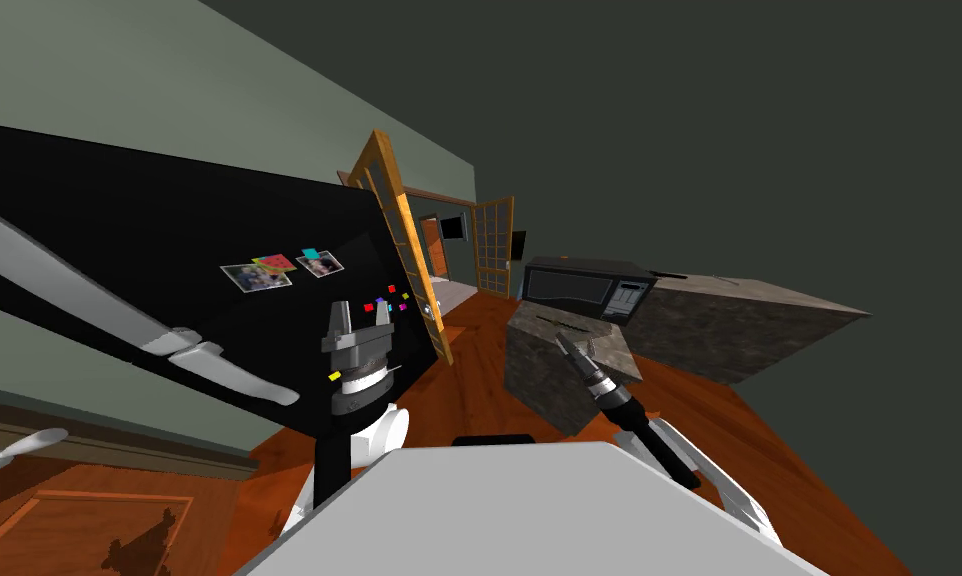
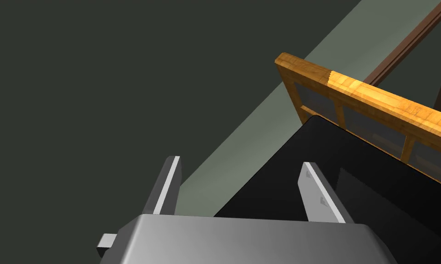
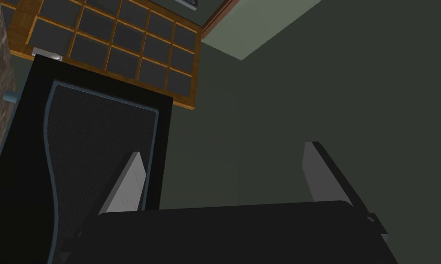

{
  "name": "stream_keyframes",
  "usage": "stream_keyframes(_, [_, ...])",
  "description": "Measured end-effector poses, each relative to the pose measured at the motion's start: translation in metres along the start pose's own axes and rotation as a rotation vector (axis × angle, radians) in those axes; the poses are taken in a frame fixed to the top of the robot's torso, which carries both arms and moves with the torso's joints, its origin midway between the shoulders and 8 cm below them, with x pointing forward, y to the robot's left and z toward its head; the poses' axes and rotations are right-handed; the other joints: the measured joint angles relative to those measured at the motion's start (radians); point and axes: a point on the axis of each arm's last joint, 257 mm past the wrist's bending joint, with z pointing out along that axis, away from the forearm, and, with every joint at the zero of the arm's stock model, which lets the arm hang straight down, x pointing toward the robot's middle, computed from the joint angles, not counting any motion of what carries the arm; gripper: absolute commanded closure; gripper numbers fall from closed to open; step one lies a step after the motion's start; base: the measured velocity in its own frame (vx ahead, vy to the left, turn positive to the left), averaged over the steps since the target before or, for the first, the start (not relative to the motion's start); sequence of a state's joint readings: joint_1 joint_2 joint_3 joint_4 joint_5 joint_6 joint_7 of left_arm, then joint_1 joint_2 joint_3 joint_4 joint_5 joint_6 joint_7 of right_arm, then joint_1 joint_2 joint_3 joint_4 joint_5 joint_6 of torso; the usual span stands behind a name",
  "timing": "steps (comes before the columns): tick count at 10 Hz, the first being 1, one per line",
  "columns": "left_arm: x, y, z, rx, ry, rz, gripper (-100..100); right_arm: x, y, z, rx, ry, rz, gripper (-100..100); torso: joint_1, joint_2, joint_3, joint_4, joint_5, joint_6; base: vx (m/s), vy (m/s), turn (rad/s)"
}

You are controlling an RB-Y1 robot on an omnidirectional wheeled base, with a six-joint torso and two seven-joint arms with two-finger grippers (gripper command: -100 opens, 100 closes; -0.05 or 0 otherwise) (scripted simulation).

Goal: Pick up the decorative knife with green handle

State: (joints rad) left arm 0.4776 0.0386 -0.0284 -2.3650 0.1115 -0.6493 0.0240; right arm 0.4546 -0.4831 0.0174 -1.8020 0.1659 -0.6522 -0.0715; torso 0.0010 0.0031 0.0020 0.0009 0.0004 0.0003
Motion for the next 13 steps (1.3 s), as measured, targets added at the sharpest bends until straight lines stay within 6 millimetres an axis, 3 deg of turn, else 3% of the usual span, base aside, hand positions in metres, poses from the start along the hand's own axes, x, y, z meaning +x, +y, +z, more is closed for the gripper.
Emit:
stream_keyframes(7, [0.000,0.000,0.000,0.000,0.000,0.000,0,0.013,-0.059,-0.032,0.096,0.223,-0.200,-100,0.000,-0.002,-0.001,0.000,0.000,0.000,-0.019,0.043,0.071])
stream_keyframes(13, [0.000,0.000,0.000,0.000,0.000,0.000,0,0.004,-0.104,-0.068,0.179,0.419,-0.379,-100,0.000,-0.004,-0.002,-0.001,0.000,0.000,0.010,0.036,0.078])
